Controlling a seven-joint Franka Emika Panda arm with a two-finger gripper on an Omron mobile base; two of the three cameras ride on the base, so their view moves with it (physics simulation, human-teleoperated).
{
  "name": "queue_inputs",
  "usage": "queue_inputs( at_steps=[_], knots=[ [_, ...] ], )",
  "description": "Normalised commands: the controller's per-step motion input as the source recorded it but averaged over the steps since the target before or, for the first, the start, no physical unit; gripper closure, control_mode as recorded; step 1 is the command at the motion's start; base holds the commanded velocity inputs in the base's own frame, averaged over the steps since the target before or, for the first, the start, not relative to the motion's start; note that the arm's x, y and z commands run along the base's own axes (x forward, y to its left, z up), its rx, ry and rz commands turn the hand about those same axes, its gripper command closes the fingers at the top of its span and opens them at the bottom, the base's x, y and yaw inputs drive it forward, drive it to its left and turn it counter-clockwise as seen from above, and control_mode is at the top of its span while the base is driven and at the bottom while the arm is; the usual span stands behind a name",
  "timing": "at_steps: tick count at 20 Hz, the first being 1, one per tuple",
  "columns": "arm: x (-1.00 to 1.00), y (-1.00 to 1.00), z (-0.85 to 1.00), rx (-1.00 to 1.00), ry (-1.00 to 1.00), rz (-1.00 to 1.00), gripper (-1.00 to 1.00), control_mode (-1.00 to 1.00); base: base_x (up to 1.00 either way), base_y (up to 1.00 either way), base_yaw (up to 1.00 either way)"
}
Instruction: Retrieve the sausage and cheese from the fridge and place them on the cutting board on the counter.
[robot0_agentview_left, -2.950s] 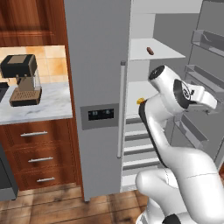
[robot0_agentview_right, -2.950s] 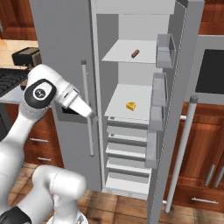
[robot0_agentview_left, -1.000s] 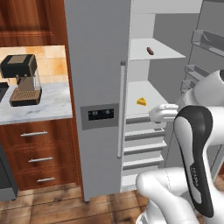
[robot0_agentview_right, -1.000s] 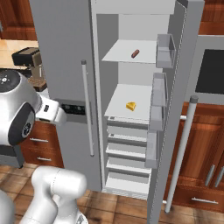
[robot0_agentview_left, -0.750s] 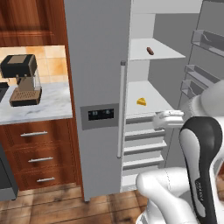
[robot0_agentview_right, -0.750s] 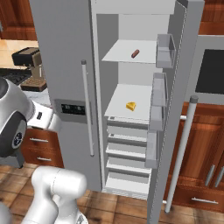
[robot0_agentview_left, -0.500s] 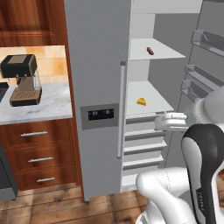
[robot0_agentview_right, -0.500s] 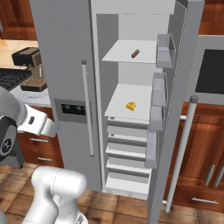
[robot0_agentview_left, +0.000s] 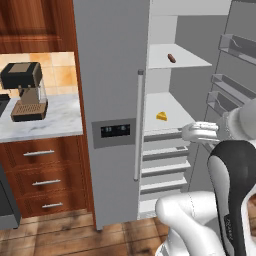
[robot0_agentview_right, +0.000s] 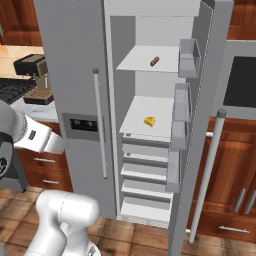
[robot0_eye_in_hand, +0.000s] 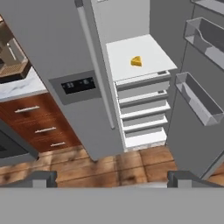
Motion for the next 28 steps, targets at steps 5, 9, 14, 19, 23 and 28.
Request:
queue_inputs(
  at_steps=[5,9,14,19,23,28],
  knots=[
    [-0.12,-0.39,0.21,0.0,0.0,0.0,-1.0,-1.0,0.0,0.0,0.0],
    [-0.17,-0.35,0.13,0.0,0.0,0.0,-1.0,-1.0,0.0,0.0,0.0],
    [-0.01,-0.04,0.0,0.0,0.0,0.0,-1.0,1.0,0.0,-0.01,0.0],
    [0.0,0.0,0.0,0.0,0.0,0.0,-1.0,1.0,-0.02,0.0,-0.04],
    [0.0,0.0,0.0,0.0,0.0,0.0,-1.0,1.0,0.04,-0.06,-0.21],
    [0.0,0.0,0.0,0.0,0.0,0.0,-1.0,1.0,0.45,-0.14,-0.22]
  ],
)
